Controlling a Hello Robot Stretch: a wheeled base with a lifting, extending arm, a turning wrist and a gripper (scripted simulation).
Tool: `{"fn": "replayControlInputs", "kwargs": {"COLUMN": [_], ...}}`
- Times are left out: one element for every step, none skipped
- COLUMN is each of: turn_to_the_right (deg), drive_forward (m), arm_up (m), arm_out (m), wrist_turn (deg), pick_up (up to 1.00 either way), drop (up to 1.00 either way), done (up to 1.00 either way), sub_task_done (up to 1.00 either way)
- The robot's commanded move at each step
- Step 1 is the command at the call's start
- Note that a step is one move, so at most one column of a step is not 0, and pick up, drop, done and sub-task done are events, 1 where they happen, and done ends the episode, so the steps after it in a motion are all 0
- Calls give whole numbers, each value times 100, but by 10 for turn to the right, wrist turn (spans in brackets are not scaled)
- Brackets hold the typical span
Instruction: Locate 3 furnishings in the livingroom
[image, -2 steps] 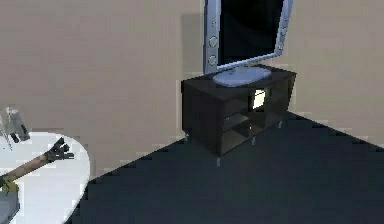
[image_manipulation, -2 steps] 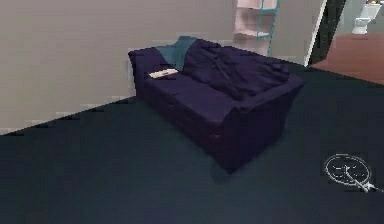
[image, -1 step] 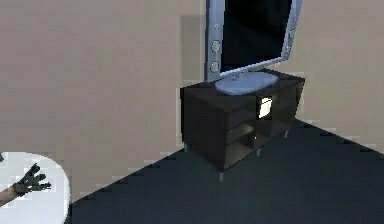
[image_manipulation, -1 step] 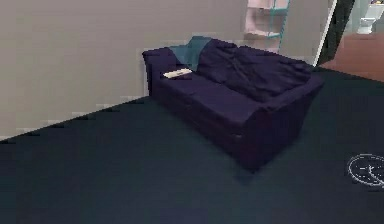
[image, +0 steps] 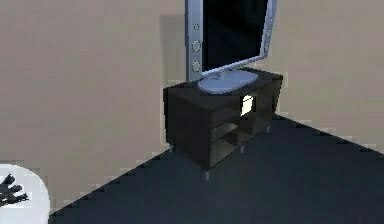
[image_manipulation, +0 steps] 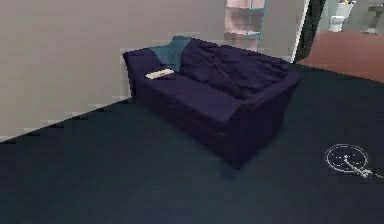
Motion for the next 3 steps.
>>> {"fn": "replayControlInputs", "kwargs": {"turn_to_the_right": [0,120,0], "drive_forward": [60,0,0], "arm_up": [0,0,0], "arm_out": [0,0,0], "wrist_turn": [0,0,0], "pick_up": [0,0,0], "drop": [0,0,0], "done": [0,0,100], "sub_task_done": [0,0,0]}}
